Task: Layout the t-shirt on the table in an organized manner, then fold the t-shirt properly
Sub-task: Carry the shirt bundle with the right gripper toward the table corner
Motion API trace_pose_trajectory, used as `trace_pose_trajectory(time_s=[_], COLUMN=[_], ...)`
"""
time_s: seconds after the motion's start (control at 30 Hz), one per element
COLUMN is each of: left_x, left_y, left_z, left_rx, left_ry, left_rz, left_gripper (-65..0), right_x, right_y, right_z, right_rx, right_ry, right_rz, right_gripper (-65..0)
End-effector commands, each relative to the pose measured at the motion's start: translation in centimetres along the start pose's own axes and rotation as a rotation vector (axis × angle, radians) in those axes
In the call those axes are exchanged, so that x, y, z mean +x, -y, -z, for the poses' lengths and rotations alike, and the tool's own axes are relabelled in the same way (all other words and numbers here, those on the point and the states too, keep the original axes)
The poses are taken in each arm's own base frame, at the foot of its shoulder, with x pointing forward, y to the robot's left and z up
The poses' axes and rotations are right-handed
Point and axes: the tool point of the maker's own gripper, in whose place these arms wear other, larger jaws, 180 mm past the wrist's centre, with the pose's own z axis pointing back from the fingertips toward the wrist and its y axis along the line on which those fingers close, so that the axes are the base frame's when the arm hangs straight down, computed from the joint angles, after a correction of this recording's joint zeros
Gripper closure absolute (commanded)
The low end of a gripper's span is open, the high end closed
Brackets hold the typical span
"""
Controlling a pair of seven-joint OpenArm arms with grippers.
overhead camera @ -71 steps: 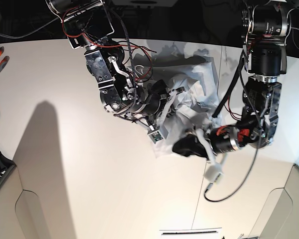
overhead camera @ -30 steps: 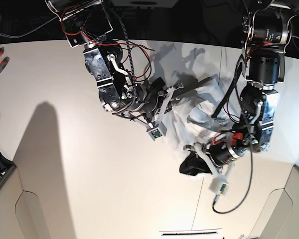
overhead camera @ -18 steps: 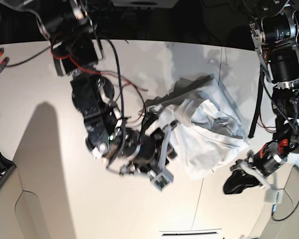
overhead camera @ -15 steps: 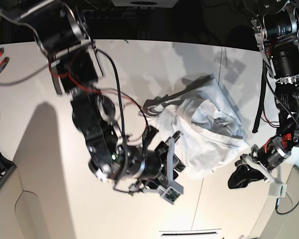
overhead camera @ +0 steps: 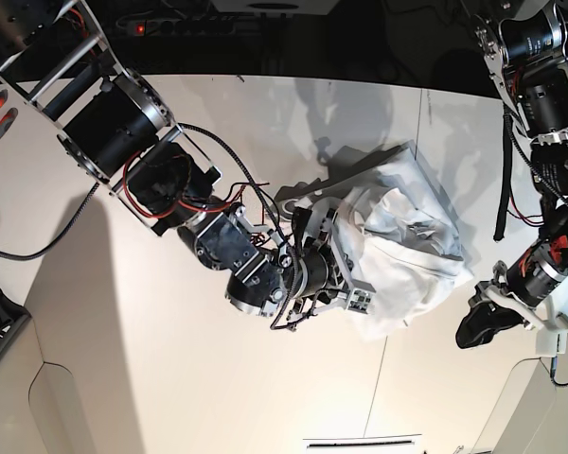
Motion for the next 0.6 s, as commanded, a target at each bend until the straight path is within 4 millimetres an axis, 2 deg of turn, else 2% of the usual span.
trace_pose_trajectory(time_s=[0.0, 0.1, 0.2, 0.3, 0.37, 0.47, 0.57], left_x=[2.4, 2.4, 2.4, 2.4, 2.5, 2.5, 2.3], left_y=[0.5, 0.5, 0.4, 0.5, 0.5, 0.6, 0.7], left_z=[-0.2, -0.2, -0.2, -0.2, -0.2, -0.1, -0.1], left_rx=[-0.022, -0.022, -0.021, -0.022, -0.022, -0.029, -0.031], left_ry=[0.066, 0.065, 0.065, 0.066, 0.067, 0.072, 0.069], left_rz=[0.024, 0.024, 0.025, 0.024, 0.023, 0.016, 0.012], left_gripper=[-16.5, -16.5, -16.5, -16.5, -16.5, -16.5, -16.5], right_x=[1.1, -2.6, -9.0, -15.4, -18.5, -21.5, -23.5], right_y=[-0.1, -0.6, 0.3, 1.1, 1.9, 3.4, 5.0], right_z=[0.0, 0.5, 0.4, -1.0, -2.4, -4.5, -6.4], right_rx=[-0.003, -0.054, -0.206, -0.355, -0.452, -0.56, -0.646], right_ry=[0.025, -0.039, -0.196, -0.344, -0.403, -0.428, -0.437], right_rz=[-0.011, 0.037, 0.177, 0.35, 0.474, 0.674, 0.852], right_gripper=[0.0, 0.0, 0.0, 0.0, 0.0, 0.0, 0.0])
